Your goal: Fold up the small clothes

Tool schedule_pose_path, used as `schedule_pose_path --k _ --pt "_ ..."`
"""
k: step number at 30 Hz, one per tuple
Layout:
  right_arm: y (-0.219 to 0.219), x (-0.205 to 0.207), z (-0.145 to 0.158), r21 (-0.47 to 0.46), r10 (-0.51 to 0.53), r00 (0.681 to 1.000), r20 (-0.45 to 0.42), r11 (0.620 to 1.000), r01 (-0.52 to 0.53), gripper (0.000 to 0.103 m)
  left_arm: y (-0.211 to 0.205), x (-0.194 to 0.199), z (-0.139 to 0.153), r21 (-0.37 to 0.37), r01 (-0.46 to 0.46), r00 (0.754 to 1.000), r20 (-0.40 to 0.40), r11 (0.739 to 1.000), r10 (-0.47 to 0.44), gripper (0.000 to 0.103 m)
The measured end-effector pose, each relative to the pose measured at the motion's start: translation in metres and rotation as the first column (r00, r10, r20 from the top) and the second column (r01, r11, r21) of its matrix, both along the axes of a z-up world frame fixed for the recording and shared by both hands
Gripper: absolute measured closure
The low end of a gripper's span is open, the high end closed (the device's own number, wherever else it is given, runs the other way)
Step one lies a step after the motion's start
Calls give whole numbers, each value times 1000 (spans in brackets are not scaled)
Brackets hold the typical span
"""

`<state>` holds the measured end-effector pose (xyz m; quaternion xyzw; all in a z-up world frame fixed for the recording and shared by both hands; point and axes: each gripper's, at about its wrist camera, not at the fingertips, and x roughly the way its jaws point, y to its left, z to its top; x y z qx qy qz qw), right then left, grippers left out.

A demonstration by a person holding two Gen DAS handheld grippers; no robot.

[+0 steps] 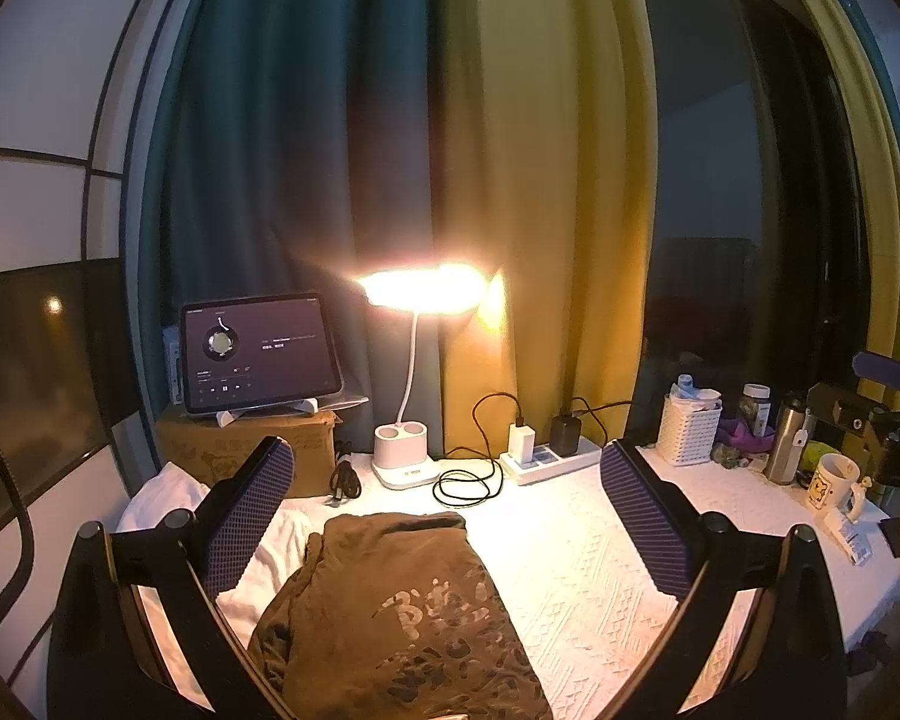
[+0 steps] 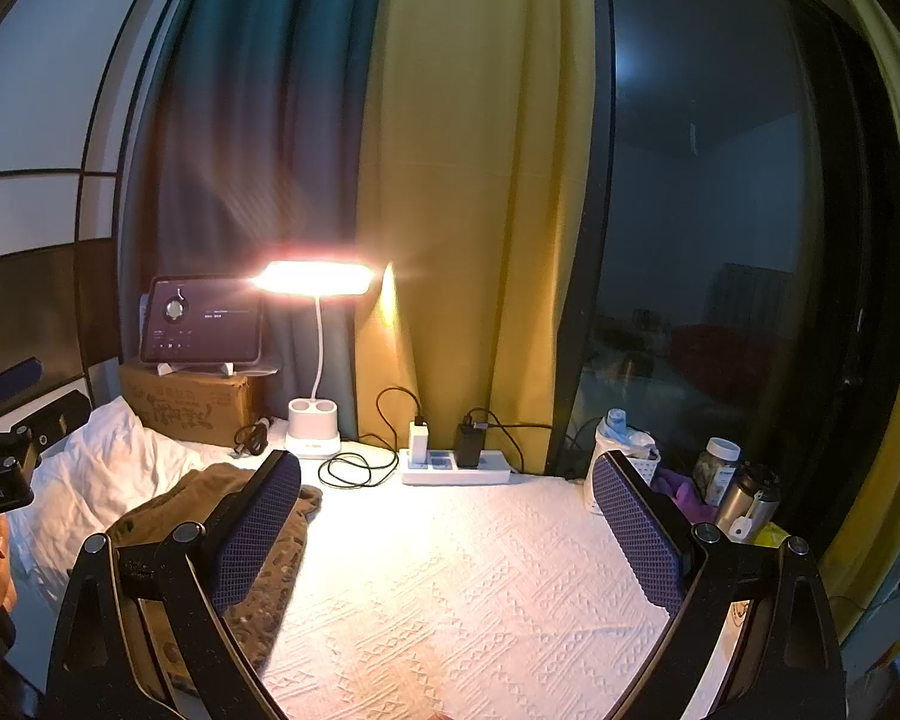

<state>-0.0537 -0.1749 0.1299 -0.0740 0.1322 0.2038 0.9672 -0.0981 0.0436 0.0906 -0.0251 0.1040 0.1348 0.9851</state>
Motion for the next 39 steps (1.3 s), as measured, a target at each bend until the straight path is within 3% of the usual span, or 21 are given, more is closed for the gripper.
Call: schedule_pose_path --k 39 --pt "-5 0 -3 1 -10 1000 -8 1000 10 4 -6 -1 4 5 24 1000 10 1000 -24 2"
